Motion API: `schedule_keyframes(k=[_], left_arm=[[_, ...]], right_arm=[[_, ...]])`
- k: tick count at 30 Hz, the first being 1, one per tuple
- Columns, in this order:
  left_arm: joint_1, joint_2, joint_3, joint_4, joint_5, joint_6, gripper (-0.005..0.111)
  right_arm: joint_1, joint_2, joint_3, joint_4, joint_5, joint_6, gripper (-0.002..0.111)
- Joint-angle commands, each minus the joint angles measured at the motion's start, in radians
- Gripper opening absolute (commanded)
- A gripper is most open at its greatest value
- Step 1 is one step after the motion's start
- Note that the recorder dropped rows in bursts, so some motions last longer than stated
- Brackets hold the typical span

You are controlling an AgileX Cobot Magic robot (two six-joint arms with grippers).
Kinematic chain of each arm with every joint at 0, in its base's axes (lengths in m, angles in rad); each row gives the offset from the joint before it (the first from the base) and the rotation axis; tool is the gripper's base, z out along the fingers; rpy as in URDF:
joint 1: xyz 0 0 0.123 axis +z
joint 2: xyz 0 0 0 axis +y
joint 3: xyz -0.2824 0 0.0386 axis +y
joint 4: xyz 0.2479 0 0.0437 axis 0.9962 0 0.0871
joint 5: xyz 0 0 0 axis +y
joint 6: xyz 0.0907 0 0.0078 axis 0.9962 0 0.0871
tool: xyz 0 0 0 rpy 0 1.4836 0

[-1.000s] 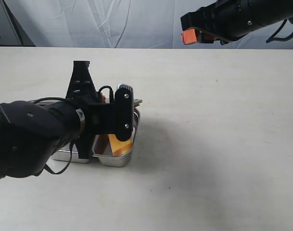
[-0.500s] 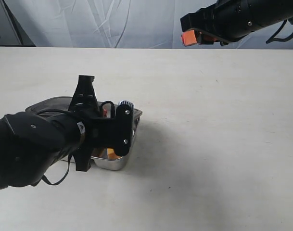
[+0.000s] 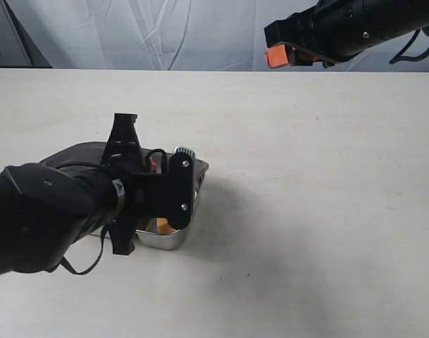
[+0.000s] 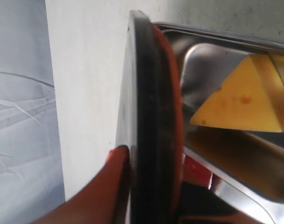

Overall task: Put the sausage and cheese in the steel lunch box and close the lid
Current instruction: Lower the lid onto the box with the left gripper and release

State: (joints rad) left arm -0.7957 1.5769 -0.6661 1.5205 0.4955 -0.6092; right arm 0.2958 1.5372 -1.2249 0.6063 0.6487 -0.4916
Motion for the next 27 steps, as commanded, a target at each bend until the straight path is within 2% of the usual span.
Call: schedule_keyframes(k=[1, 6, 11, 23, 27], left_arm=[[-0.004, 0.006, 0.011, -0.049, -0.054, -0.015, 0.03], [-0.004, 0.006, 0.011, -0.049, -0.054, -0.015, 0.044], [-0.004, 0.006, 0.011, -0.057, -0.054, -0.015, 0.051], [-0.004, -0.039, 0.011, -0.151, -0.059, 0.001, 0.054], [-0.004, -0.054, 0.011, -0.26, -0.109, 0.076, 0.054]], right_arm=[[-0.005, -0.008, 0.001, -0.003, 0.0, -0.003, 0.04], [-0.005, -0.008, 0.001, -0.003, 0.0, -0.003, 0.04], [-0.005, -0.008, 0.001, -0.003, 0.0, -0.003, 0.04], [-0.005, -0.008, 0.001, -0.003, 0.0, -0.003, 0.04], [-0.005, -0.008, 0.001, -0.003, 0.0, -0.003, 0.04]])
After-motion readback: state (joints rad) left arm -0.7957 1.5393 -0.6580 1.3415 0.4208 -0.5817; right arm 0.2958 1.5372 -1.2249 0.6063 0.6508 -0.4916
